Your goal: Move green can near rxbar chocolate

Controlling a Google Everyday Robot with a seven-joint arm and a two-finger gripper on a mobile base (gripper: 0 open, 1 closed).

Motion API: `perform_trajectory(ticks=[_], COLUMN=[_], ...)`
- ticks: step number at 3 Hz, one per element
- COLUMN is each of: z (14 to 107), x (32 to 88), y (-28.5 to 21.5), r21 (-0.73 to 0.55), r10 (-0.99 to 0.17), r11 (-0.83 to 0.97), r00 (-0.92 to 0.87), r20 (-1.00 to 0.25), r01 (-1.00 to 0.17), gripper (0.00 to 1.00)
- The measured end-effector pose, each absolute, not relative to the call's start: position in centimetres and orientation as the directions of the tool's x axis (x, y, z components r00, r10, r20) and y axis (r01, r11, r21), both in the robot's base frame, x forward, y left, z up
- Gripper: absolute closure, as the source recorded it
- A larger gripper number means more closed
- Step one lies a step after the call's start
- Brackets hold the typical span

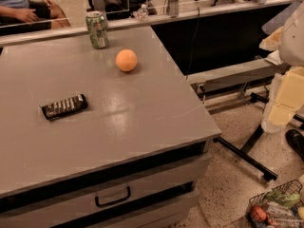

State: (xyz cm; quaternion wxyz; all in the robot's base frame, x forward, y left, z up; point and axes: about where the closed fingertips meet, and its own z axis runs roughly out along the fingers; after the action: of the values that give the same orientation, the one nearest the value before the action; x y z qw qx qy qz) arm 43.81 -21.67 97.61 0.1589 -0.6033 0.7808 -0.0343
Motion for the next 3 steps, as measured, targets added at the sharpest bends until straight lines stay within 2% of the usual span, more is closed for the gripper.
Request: perform_trajectory(ticks=[1, 2, 3], z=[97.6, 97.8, 98.5], x=[43.8, 45.0, 48.9], y=[-21.7, -20.7, -17.7], r21=[-0.245, -0.255, -0.277], r10=[-0.953, -0.937, -0.861], r11=[0.27, 0.276, 0.293], r00=[-0.222, -0.2, -0.126], r20=[-0.207, -0.285, -0.493], r01=[-0.931, -0.927, -0.915], gripper=[0.0, 0.0, 0.0])
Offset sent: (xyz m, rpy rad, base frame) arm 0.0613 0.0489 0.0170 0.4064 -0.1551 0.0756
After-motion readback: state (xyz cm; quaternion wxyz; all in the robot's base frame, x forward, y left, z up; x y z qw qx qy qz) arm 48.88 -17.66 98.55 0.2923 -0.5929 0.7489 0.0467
